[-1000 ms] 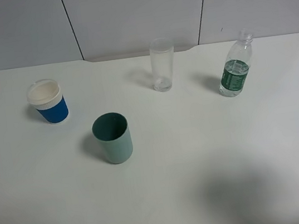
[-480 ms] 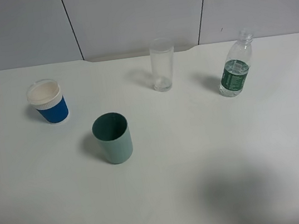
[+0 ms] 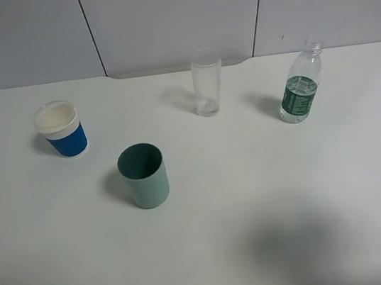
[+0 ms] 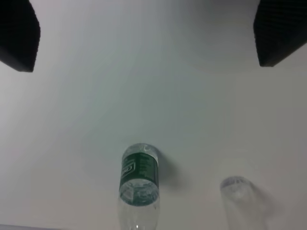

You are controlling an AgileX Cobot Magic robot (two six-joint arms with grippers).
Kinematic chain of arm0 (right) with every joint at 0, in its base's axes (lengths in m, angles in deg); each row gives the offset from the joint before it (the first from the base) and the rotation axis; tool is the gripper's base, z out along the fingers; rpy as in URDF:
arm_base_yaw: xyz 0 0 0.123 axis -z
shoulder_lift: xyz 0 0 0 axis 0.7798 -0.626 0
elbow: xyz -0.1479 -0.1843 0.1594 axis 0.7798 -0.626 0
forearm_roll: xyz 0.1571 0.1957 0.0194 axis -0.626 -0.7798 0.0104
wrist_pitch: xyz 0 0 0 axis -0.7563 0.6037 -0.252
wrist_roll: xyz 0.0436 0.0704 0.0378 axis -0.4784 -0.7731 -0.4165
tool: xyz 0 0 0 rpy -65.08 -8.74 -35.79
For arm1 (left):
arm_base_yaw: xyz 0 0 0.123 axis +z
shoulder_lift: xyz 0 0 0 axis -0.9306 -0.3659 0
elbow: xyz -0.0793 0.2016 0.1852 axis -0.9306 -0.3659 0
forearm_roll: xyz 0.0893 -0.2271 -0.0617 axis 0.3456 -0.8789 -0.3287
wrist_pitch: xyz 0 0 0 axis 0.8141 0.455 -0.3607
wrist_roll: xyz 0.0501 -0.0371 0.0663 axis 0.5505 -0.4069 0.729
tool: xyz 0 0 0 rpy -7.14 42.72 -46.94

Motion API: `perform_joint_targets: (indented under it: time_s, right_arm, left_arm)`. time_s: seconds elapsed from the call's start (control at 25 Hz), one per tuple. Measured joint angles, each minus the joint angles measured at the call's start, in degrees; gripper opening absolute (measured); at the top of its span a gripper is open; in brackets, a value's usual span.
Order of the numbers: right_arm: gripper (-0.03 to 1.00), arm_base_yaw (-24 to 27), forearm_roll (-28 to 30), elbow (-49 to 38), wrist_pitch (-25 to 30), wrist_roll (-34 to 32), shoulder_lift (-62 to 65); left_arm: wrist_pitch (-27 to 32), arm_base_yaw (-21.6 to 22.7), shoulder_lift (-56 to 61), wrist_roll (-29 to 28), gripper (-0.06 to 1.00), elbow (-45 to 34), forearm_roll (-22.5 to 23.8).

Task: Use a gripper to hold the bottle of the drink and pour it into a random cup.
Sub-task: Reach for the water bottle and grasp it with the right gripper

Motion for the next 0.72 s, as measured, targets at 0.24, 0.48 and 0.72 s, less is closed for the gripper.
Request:
perform_joint_targets:
  time_s: [0.24, 0.48, 0.72]
  right_arm:
    - [0.88, 0.0, -2.1, 0.5, -3.1, 0.0, -5.0]
    - [0.88, 0.0, -2.9, 0.6, -9.0, 0.7, -8.5]
    - [0.87, -0.3, -3.4, 0.6, -14.0, 2.9, -12.2]
  left_arm:
    - [0.0, 0.0, 0.0, 0.0, 0.99, 0.0, 0.0]
    - [0.0, 0.0, 0.0, 0.0, 0.99, 0.0, 0.0]
    - [0.0, 0.0, 0.0, 0.0, 0.99, 0.0, 0.0]
